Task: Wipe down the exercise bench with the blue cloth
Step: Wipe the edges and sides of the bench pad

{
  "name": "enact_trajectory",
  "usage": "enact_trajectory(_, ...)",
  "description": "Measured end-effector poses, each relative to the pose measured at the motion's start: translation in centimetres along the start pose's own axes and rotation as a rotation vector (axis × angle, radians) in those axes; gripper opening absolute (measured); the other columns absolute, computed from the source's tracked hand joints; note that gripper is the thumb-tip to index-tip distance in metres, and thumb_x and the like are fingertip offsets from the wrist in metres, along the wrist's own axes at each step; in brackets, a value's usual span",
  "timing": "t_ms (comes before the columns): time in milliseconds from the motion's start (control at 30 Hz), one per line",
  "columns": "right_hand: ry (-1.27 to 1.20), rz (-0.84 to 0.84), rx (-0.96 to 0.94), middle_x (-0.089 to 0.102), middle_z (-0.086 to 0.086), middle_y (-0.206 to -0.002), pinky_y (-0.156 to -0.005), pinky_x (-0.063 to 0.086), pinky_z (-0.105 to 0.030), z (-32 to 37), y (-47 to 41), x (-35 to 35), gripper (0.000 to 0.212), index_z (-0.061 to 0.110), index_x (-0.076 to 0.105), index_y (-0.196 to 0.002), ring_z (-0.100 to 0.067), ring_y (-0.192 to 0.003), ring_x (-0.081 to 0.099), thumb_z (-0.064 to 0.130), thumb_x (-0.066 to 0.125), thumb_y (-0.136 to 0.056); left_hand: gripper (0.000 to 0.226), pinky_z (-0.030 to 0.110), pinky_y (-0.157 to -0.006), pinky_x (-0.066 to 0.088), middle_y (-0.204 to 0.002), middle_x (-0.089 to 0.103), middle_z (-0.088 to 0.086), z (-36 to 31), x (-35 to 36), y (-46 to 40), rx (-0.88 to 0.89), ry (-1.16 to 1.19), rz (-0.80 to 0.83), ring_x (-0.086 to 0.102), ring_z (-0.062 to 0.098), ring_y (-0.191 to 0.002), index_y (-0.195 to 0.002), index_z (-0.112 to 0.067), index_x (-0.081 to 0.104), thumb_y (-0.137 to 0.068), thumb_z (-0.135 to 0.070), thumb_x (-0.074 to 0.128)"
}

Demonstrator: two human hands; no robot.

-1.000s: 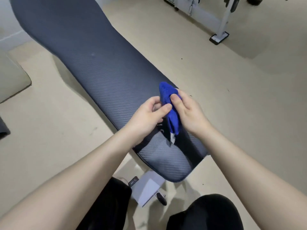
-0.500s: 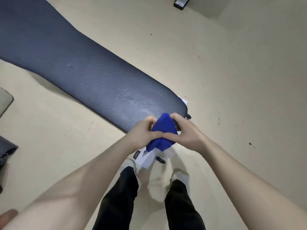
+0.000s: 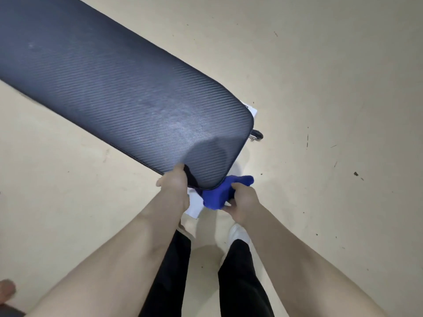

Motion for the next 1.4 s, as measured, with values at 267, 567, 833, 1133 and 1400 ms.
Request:
enact_trajectory(267, -0.378, -0.072, -0.047, 0.061, -0.004, -0.093, -0.064, 0.043, -0.033, 6.1, -0.4, 1.7, 0.021, 0.020, 0.058, -0.093, -0.021, -0.070, 0.054, 0.021, 0.038, -0.098, 0.018, 0.027, -0.061, 0.032, -0.082, 0.055, 0.000, -1.7, 4.8, 1.2, -0.184, 0.190, 0.304, 0.049, 0.021, -0.071, -0.067, -0.016, 0.041, -0.083, -0.015, 0.035)
enact_trajectory(567, -0.142, -0.013, -0.092, 0.058, -0.022, -0.082, -0.070, 0.044, -0.039, 4.1, 1.9, 2.0, 0.036, -0.010, 0.039, -0.125, -0.023, -0.063, 0.052, -0.001, 0.028, -0.091, 0.014, 0.034, -0.106, 0.020, -0.077, 0.046, 0.000, -2.1, 5.3, 2.5, -0.266, 0.324, 0.192, 0.038, 0.020, -0.064, -0.082, -0.013, 0.048, -0.087, -0.012, 0.035)
enact_trajectory(833, -0.224, -0.076, -0.377, 0.047, -0.005, -0.069, -0.053, 0.032, -0.028, 13.6, -2.0, 1.4, 0.023, 0.017, 0.048, -0.103, -0.023, -0.056, 0.040, 0.009, 0.028, -0.096, 0.018, 0.035, -0.068, 0.034, -0.086, 0.055, 0.005, -2.4, 6.0, 2.4, -0.334, 0.309, 0.217, 0.048, 0.022, -0.070, -0.078, -0.013, 0.048, -0.085, -0.010, 0.032)
enact_trajectory(1133, 0.048, -0.133, -0.348, 0.051, -0.010, -0.091, -0.064, 0.039, -0.035, 9.6, -1.3, 1.1, 0.016, 0.014, 0.041, -0.104, -0.023, -0.068, 0.047, 0.003, 0.035, -0.093, 0.022, 0.035, -0.069, 0.038, -0.102, 0.058, 0.007, -1.8, 3.6, 1.6, -0.407, 0.149, 0.499, 0.054, 0.026, -0.080, -0.093, -0.016, 0.049, -0.085, -0.016, 0.028)
enact_trajectory(1400, 0.184, -0.027, -0.713, 0.024, -0.011, -0.065, -0.043, 0.024, -0.025, 15.7, -1.7, 3.1, 0.005, -0.003, 0.030, -0.076, -0.022, -0.054, 0.019, 0.001, 0.032, -0.080, 0.033, 0.023, -0.067, 0.057, -0.109, 0.072, 0.013, -5.2, 0.4, 1.0, -0.259, -1.402, 0.803, 0.073, 0.017, -0.068, -0.122, -0.016, 0.052, -0.097, -0.033, 0.038)
Point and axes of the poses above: each hand's wrist, its own y-axis away from the middle knuckle, its own x-axis out of the palm, z = x × y, the point moved 8 cm from there along -y, towards the middle knuckle
